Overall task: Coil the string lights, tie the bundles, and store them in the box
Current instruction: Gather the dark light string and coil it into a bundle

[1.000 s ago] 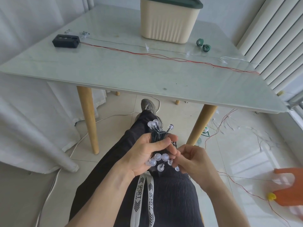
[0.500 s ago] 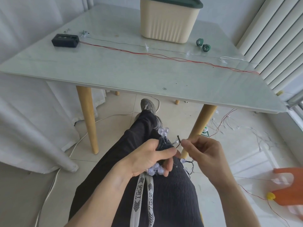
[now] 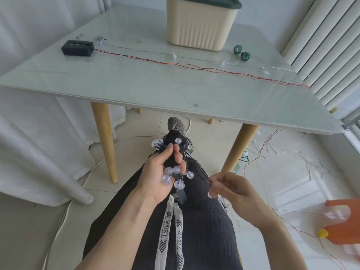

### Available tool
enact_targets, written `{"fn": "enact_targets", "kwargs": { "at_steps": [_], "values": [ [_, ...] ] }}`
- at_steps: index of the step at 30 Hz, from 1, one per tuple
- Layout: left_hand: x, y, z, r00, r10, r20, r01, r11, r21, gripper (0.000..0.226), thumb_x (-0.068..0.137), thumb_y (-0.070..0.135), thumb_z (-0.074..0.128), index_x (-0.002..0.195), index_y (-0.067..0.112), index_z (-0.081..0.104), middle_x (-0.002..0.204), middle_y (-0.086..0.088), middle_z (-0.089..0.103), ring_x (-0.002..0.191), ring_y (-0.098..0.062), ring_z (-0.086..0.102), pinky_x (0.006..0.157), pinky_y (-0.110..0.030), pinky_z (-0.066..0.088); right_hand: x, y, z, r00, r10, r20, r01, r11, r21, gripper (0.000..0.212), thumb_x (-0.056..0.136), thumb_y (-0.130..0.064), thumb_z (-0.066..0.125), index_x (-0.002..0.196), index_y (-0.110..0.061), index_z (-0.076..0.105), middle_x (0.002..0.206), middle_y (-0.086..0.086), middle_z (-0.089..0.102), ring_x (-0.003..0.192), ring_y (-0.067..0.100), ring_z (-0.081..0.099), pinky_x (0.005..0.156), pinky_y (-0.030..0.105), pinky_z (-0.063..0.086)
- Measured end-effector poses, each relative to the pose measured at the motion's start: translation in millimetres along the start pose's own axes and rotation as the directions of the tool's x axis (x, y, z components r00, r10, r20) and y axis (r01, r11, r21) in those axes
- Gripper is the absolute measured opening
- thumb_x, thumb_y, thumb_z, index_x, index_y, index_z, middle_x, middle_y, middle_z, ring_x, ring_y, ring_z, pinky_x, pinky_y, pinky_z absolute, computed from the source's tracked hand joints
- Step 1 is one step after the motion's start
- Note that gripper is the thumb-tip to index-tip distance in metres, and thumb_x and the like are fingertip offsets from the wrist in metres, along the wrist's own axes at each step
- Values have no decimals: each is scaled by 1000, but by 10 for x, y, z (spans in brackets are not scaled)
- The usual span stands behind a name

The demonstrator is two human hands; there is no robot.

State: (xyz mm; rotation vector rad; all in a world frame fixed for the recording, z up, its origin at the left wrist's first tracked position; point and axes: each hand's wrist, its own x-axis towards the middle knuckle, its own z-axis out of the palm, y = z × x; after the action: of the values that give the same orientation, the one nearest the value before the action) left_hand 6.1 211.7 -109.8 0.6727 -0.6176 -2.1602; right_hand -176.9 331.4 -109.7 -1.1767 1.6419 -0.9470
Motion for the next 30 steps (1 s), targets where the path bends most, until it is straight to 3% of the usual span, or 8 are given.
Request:
{"fn": "enact_targets", "kwargs": {
  "at_steps": [6,9,14,19,21,24,27,30],
  "values": [
    [-4,27,16,997,41,-64,-44,998,-43,19,101,18,43,95,15,61,78,-3,70,61,-16,64,55,-25,52,-25,17,87,991,136,10,-136,990,-46,7,99,-24,60,101,-18,61,97,4,68,72,22,73,68,26,56],
    [-13,106,-18,994,65,-85,-72,994,-83,21,101,16,40,95,15,59,86,-6,74,70,-19,70,59,-28,53,-44,49,28,984,173,-39,-177,955,-237,6,99,-26,57,103,-25,61,83,0,71,62,12,65,65,32,55],
    [-28,73,3,1000,-9,-1,9,1000,0,18,91,22,45,90,9,58,94,-19,75,86,-34,73,74,-32,59,-102,-74,-5,975,-56,-214,10,978,-208,17,93,-20,64,80,-28,70,62,0,61,54,10,46,54,26,37],
    [-79,-54,114,983,-73,170,54,993,109,13,88,15,53,90,3,58,109,-30,69,101,-43,69,84,-37,59,-205,-374,70,996,-29,81,46,973,-226,23,87,-3,66,71,-20,72,58,-9,62,51,4,46,54,19,37],
    [-101,-76,126,964,-125,235,86,982,169,13,91,14,55,94,2,59,113,-33,67,105,-43,67,89,-40,57,-238,-475,66,994,-47,103,68,976,-205,23,85,-3,66,70,-19,72,67,-7,70,57,0,55,57,20,42],
    [-115,-131,119,944,-256,210,199,945,259,18,85,17,61,89,2,68,99,-25,71,92,-35,70,85,-39,57,-251,-560,48,988,-152,-1,152,983,-104,29,92,0,64,74,-21,72,89,-8,78,88,6,72,72,26,55],
    [-123,-169,135,878,-382,290,302,910,284,28,88,18,57,97,-5,68,95,-26,66,86,-38,67,81,-44,56,-205,-510,10,951,-262,-165,227,953,-202,30,97,-6,60,79,-29,67,72,-4,70,68,15,66,66,31,53],
    [-150,-138,148,800,-455,390,302,868,394,35,96,21,46,101,-4,69,90,-25,71,76,-36,71,65,-33,56,-148,-400,9,934,-304,-186,238,920,-311,27,97,-13,60,84,-36,63,86,-9,69,83,15,65,72,23,49]
  ]
}}
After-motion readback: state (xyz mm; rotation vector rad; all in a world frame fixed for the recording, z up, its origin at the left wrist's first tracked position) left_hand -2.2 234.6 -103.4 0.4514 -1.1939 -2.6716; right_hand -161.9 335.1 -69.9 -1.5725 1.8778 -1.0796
